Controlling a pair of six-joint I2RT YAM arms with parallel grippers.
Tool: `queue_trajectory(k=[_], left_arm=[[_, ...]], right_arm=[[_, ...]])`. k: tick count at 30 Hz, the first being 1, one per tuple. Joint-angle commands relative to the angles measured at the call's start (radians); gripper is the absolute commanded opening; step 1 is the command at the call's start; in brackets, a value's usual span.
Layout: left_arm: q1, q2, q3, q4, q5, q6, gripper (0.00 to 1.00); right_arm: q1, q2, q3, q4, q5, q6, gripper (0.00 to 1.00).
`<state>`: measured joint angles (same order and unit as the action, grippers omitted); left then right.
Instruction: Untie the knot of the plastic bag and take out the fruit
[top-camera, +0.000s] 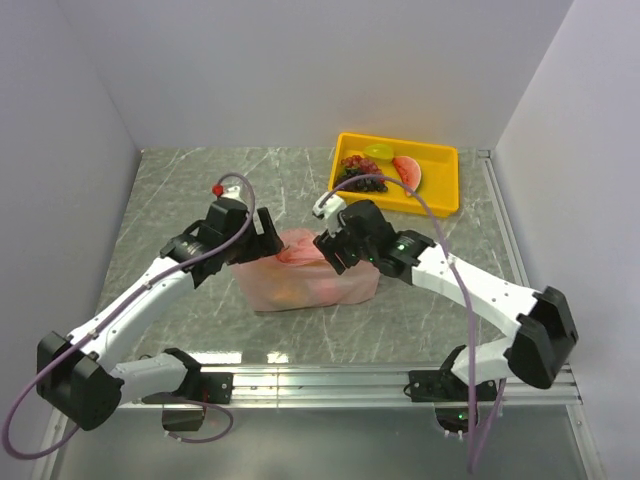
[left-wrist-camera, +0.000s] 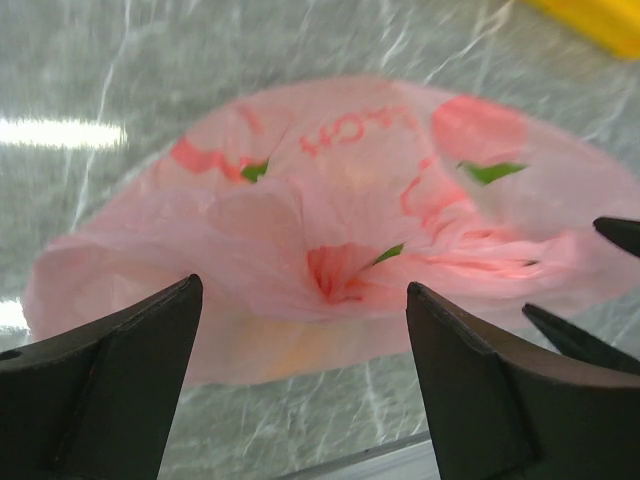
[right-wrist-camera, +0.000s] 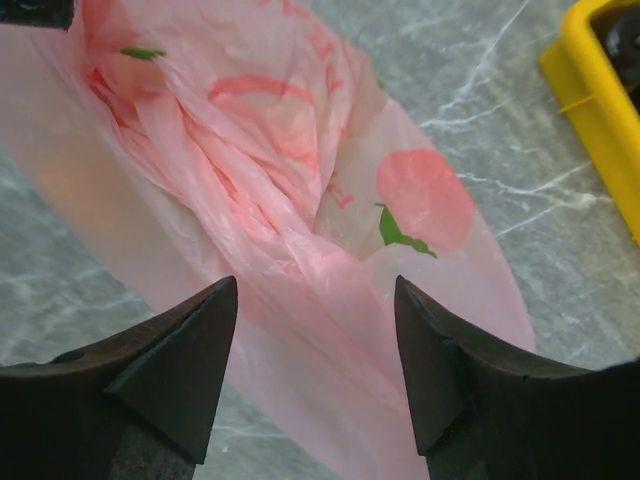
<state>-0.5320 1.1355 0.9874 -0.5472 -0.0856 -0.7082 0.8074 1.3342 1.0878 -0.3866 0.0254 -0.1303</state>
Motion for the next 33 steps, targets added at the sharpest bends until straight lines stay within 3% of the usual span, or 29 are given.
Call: queue_trajectory(k=[1, 3, 4, 6, 13, 21, 24, 25, 26, 27, 29, 31, 33], left_arm=[[-0.016, -0.005, -0.023, 0.046, -0.01, -0.048, 0.9], [-0.022, -0.003, -0.042, 0.068, 0.0, -0.063, 0.9], [-0.026, 0.0, -0.049, 0.073, 0.0, -0.066, 0.91], [-0.034, 0.001, -0.067, 0.087, 0.003, -0.08, 0.91], [-0.06, -0.003, -0.119, 0.122, -0.042, -0.119, 0.94], [-0.062, -0.011, -0.174, 0.257, -0.164, -0.192, 0.87], [-0.062, 0.003, -0.173, 0.289, -0.184, -0.194, 0.74], [-0.063, 0.006, -0.162, 0.282, -0.198, -0.18, 0.58], [-0.06, 0.013, -0.145, 0.261, -0.233, -0.145, 0.49], [-0.057, 0.017, -0.097, 0.207, -0.261, -0.122, 0.3], [-0.037, 0.02, -0.04, 0.136, -0.286, -0.032, 0.11], [0.021, 0.006, 0.037, 0.066, -0.235, 0.042, 0.01], [0.068, -0.02, 0.086, 0.032, -0.083, 0.149, 0.01]], right_arm=[[0.006, 0.036, 0.018, 0.02, -0.022, -0.074, 0.65], [0.007, 0.049, 0.0, 0.04, -0.042, -0.068, 0.51], [0.006, 0.046, -0.008, 0.048, -0.044, -0.052, 0.24], [0.01, 0.017, -0.038, 0.083, -0.035, -0.029, 0.0], [0.022, -0.228, -0.189, 0.282, -0.087, 0.119, 0.0], [0.064, -0.283, -0.244, 0.301, -0.096, 0.164, 0.0], [0.067, -0.308, -0.278, 0.321, -0.069, 0.195, 0.0], [0.068, -0.325, -0.288, 0.331, -0.029, 0.219, 0.0], [0.065, -0.337, -0.317, 0.337, 0.066, 0.234, 0.0], [0.058, -0.349, -0.333, 0.341, 0.133, 0.266, 0.0], [0.024, -0.398, -0.371, 0.345, 0.22, 0.31, 0.0], [-0.072, -0.461, -0.39, 0.333, 0.265, 0.4, 0.0], [-0.135, -0.507, -0.417, 0.327, 0.271, 0.464, 0.0]])
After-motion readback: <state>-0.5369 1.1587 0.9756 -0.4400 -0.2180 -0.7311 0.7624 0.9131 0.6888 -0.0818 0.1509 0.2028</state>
